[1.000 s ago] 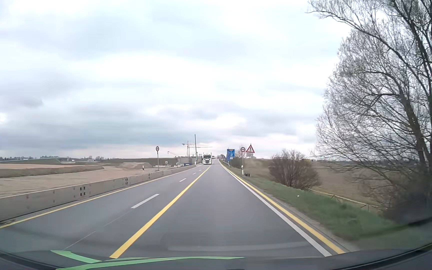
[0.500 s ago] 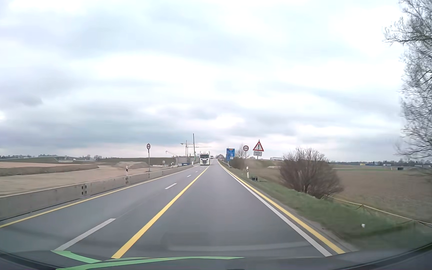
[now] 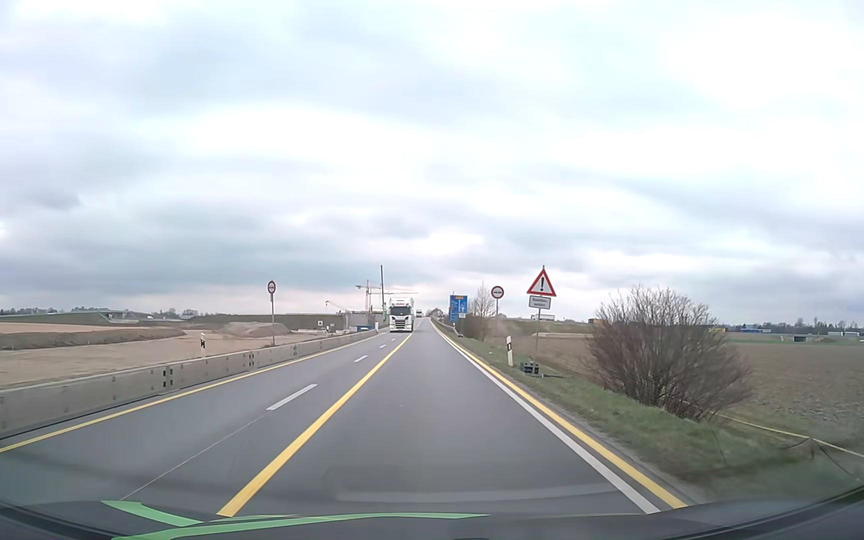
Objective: Follow the waypoints while adhering to traffic rules and regulations
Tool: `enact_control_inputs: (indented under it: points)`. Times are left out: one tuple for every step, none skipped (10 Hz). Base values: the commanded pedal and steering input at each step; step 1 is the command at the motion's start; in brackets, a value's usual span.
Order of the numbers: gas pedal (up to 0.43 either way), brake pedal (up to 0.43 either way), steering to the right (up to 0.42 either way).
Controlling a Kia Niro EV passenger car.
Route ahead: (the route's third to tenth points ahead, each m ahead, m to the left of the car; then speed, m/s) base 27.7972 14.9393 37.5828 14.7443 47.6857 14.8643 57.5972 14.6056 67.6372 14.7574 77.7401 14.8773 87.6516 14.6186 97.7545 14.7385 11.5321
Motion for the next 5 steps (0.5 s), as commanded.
enact_control_inputs:
  points:
    - [0.087,0.0,0.008]
    - [0.087,0.0,0.007]
    - [0.087,0.0,0.005]
    - [0.087,0.0,0.004]
    - [0.087,0.0,0.001]
